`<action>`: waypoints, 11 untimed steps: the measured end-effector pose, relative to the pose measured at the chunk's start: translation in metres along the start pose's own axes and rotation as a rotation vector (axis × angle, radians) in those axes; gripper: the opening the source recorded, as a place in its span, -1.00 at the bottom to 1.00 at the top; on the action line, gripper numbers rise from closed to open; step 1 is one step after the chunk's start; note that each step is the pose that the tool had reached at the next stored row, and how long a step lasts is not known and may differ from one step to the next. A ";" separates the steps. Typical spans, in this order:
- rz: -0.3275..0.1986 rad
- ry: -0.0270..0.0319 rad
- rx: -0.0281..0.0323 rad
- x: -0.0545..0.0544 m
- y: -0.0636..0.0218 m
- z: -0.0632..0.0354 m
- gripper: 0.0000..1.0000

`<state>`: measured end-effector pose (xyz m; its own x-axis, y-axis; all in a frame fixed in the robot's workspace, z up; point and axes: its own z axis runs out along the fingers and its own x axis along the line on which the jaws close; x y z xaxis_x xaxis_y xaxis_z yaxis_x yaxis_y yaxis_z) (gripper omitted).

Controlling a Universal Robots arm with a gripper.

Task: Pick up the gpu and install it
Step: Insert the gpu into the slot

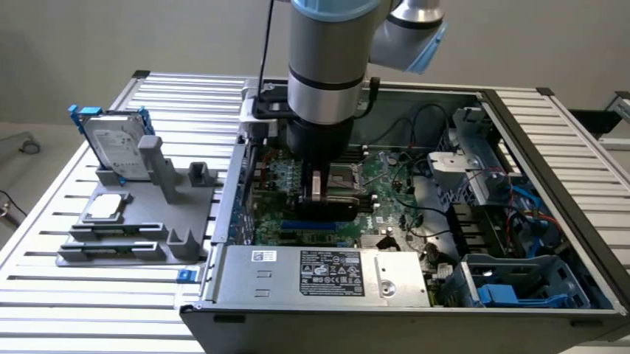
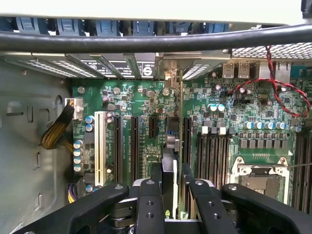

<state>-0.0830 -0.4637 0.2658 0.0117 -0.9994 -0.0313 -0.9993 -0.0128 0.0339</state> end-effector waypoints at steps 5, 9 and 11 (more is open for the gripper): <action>-0.003 0.0002 -0.0009 0.000 -0.0001 0.0025 -0.47; -0.008 0.0014 -0.0019 0.000 -0.0001 0.0030 -0.47; -0.013 0.0024 -0.0026 0.000 -0.0001 0.0032 -0.47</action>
<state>-0.0830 -0.4638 0.2626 0.0245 -0.9993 -0.0294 -0.9990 -0.0256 0.0361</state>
